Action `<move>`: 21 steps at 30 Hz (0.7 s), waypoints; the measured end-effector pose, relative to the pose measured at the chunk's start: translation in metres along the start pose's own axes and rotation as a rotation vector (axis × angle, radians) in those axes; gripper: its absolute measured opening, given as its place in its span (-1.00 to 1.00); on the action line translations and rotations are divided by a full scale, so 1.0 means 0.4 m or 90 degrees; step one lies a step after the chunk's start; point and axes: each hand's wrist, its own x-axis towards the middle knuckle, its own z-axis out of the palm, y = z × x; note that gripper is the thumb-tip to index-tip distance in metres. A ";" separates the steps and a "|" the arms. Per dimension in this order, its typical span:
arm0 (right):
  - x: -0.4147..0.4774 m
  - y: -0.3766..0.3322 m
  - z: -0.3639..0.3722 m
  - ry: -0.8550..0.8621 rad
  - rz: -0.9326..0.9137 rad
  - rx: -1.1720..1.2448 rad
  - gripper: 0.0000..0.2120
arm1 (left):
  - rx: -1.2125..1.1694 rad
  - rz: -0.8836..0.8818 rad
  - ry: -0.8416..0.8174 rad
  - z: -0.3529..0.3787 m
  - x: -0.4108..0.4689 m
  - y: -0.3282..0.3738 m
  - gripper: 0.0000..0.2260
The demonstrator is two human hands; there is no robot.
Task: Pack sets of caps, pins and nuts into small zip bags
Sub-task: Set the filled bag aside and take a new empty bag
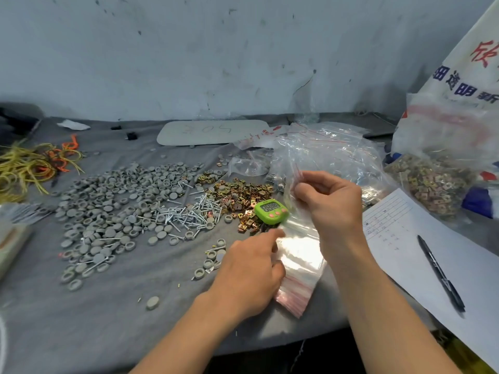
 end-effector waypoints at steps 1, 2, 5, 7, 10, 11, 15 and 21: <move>-0.005 -0.006 0.011 -0.024 0.028 0.093 -0.76 | 0.017 0.009 -0.003 -0.001 0.000 -0.001 -0.65; -0.010 -0.009 0.022 -0.045 0.056 0.163 -0.76 | 0.030 0.021 -0.003 0.001 0.000 -0.002 -0.71; -0.030 -0.009 0.058 -0.154 0.195 0.302 -0.75 | 0.049 0.032 0.009 -0.001 0.001 0.006 -0.88; -0.049 -0.006 0.085 -0.246 0.276 0.322 -0.72 | 0.061 0.003 -0.004 -0.005 0.005 0.014 -0.91; -0.052 0.008 0.103 -0.244 0.369 0.379 -0.64 | -0.076 -0.097 0.000 -0.010 0.012 -0.006 -0.89; -0.046 0.008 0.099 -0.233 0.397 0.405 -0.66 | -0.131 -0.137 0.019 -0.014 0.011 -0.015 -0.85; -0.024 0.000 0.066 -0.254 0.471 0.535 -0.78 | -0.222 -0.256 0.125 -0.026 0.011 -0.036 -0.88; 0.006 -0.003 0.024 -0.347 0.491 0.643 -0.80 | -0.208 -0.295 0.166 -0.032 0.000 -0.037 -0.84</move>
